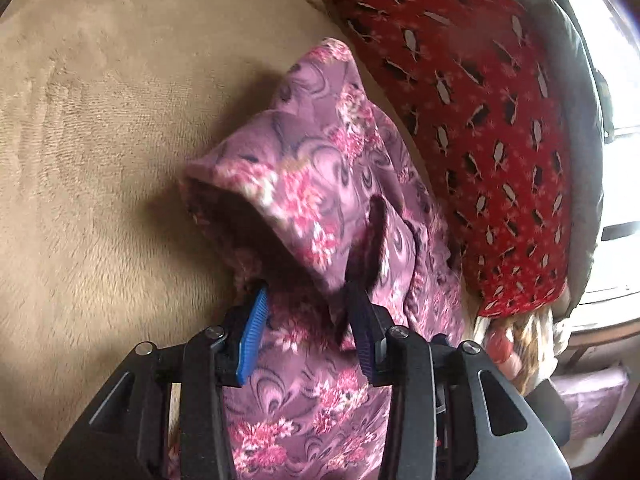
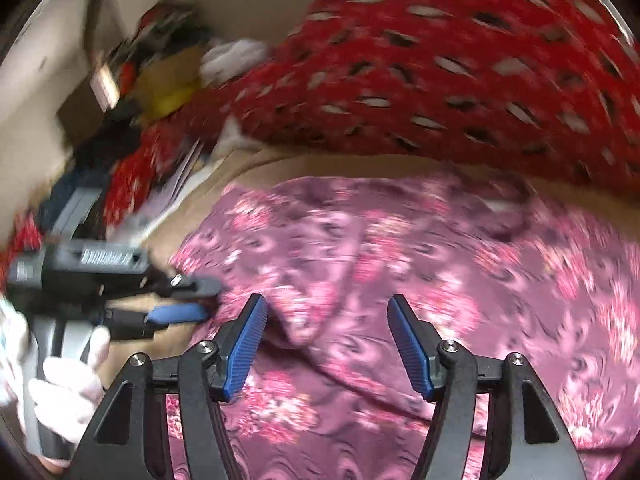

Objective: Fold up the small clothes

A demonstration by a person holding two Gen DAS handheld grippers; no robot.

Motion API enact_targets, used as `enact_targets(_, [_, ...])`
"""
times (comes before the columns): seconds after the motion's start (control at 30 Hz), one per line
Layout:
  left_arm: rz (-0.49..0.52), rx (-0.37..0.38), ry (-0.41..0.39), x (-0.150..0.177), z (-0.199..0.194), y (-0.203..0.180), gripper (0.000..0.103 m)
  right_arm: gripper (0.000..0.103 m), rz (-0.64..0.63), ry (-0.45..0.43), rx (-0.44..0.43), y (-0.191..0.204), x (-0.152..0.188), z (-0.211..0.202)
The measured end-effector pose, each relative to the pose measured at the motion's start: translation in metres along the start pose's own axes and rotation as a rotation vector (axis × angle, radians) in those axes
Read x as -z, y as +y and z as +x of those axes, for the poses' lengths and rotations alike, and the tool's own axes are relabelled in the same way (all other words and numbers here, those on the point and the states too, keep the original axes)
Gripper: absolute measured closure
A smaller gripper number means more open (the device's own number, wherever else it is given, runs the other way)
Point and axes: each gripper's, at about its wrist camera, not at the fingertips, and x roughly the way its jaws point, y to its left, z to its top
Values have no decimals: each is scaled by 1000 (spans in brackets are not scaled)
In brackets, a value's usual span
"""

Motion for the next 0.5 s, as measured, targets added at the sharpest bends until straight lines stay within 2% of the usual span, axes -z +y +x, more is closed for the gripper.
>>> enact_targets(0.13, [-10, 11, 11, -3, 5, 1, 66, 41, -199, 63, 91, 36, 3, 32])
enact_targets(0.17, [-10, 11, 11, -3, 6, 0, 66, 55, -246, 76, 119, 41, 3, 41])
enact_targets(0.2, [-9, 12, 12, -3, 5, 0, 66, 84, -277, 82, 107, 44, 2, 47])
enact_targets(0.23, [-5, 12, 13, -2, 5, 0, 66, 86, -273, 82, 101, 42, 1, 48])
enact_targets(0.33, [17, 19, 11, 2, 2, -5, 66, 88, -118, 11, 11, 15, -6, 27])
enact_targets(0.4, [28, 32, 22, 7, 4, -10, 66, 88, 24, -48, -42, -18, -10, 2])
enact_targets(0.5, [46, 18, 25, 16, 8, -18, 63, 88, 217, -104, -69, -70, -4, -30])
